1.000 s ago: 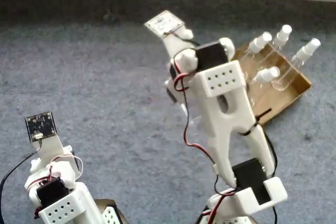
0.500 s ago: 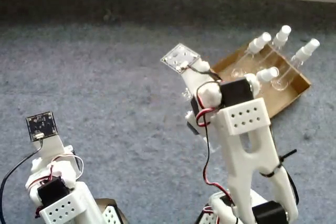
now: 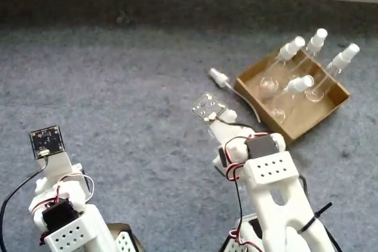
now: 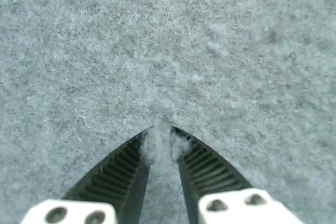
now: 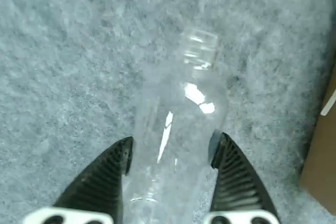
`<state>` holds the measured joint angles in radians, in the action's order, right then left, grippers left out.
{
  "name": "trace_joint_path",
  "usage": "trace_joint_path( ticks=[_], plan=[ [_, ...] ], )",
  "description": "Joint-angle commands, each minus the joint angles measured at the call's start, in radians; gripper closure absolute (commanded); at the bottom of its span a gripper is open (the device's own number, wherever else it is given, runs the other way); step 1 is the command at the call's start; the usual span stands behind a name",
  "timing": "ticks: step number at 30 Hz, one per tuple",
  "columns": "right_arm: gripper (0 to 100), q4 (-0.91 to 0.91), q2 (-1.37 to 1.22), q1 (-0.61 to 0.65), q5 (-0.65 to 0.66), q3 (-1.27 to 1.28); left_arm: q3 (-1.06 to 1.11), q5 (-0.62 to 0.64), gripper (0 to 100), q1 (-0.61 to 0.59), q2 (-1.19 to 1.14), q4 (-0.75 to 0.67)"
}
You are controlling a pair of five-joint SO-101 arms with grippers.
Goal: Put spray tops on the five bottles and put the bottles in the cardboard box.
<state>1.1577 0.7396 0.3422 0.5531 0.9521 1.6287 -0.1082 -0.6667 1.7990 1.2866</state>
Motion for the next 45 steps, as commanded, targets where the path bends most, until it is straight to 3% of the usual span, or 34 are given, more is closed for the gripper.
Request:
trace_joint_path(
  ticks=[1, 8, 16, 23, 45],
  plan=[
    [94.3, -0.099, -0.082, -0.062, 0.011, -0.008, -0.002, 0.009, 100, 0.021, 0.002, -0.018],
    [94.3, -0.213, -0.288, -0.068, 0.014, -0.008, -0.002, 0.009, 100, 0.021, 0.002, -0.018],
    [93.7, -0.237, -0.352, -0.065, 0.017, -0.008, -0.002, 0.009, 100, 0.021, 0.002, -0.018],
    [76.7, -0.234, -0.349, -0.065, 0.017, -0.007, -0.001, 0.009, 100, 0.021, 0.002, -0.018],
    [76.4, -0.302, -0.36, -0.053, 0.011, -0.12, -0.001, 0.009, 100, 0.021, 0.002, -0.018]
  ],
)
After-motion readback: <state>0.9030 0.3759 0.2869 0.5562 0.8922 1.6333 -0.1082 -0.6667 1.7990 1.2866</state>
